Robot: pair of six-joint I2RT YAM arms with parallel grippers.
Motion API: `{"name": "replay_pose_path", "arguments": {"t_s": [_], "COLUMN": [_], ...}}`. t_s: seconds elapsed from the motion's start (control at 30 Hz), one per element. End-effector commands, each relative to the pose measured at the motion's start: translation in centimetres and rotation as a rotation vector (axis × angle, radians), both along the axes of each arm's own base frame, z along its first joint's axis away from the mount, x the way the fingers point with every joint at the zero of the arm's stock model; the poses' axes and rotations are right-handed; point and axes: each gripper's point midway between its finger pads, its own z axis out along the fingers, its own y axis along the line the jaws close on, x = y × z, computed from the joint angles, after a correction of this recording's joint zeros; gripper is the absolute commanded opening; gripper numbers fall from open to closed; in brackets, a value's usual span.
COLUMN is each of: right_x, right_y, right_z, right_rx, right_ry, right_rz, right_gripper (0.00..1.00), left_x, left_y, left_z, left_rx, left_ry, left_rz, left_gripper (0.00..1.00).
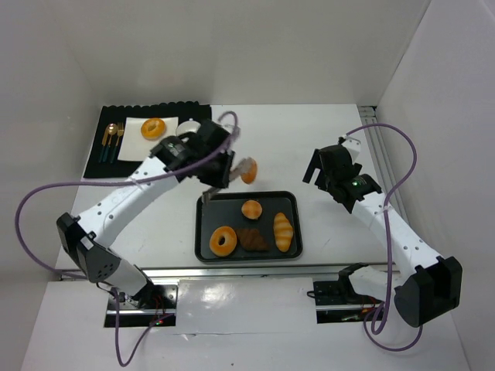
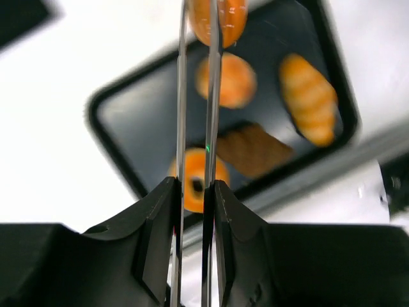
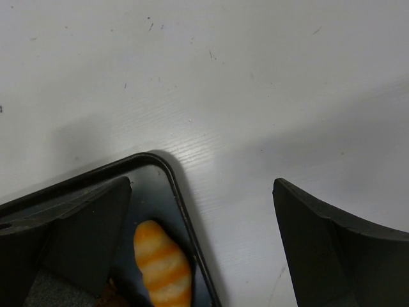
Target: Place the bread
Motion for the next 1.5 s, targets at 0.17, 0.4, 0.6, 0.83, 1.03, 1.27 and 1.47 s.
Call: {"name": "replay_pose_path", "arguments": {"t_s": [0.17,0.4,0.6,0.83,1.03,1.27,1.47], "right_x": [0.8,1.1,1.2,1.6,1.8,1.8,1.5], "right_y": [0.6,1.0,1.0,1.2,1.2,1.2,1.1], "right_z": [1.2,0.2,-0.3,-1.8,-1.4,-1.4,-0.5], "right_rx": [0.021,0.026,0.023,0.008,0.004,0.004,0.01], "right_ry": [-0.048,-0.026,-0.018,0.023,0.015,0.015,-0.002], "right_rz": [0.004,0.017,0.017,0.016,0.023,0.023,0.023], "right_gripper": [0.99,0.99,0.99,0.99,0.99,0.99,0.99], "left_x": [9.0,14.2,17.2,18.0,18.0,17.7,15.9], "left_y": [17.9,29.8,33.9,35.0,34.8,35.2,33.8], "left_z": [5.2,2.7,-1.3,-4.1,-5.4,-3.3,3.5], "left_rx": [-0.181,-0.304,-0.336,-0.335,-0.334,-0.315,-0.292], "left_ry": [-0.167,-0.189,-0.108,-0.076,-0.04,-0.092,-0.254], "left_rz": [0.585,0.941,1.06,1.124,1.124,1.118,1.05], "left_gripper": [0.0,0.0,0.0,0.09,0.51,0.6,0.55]}}
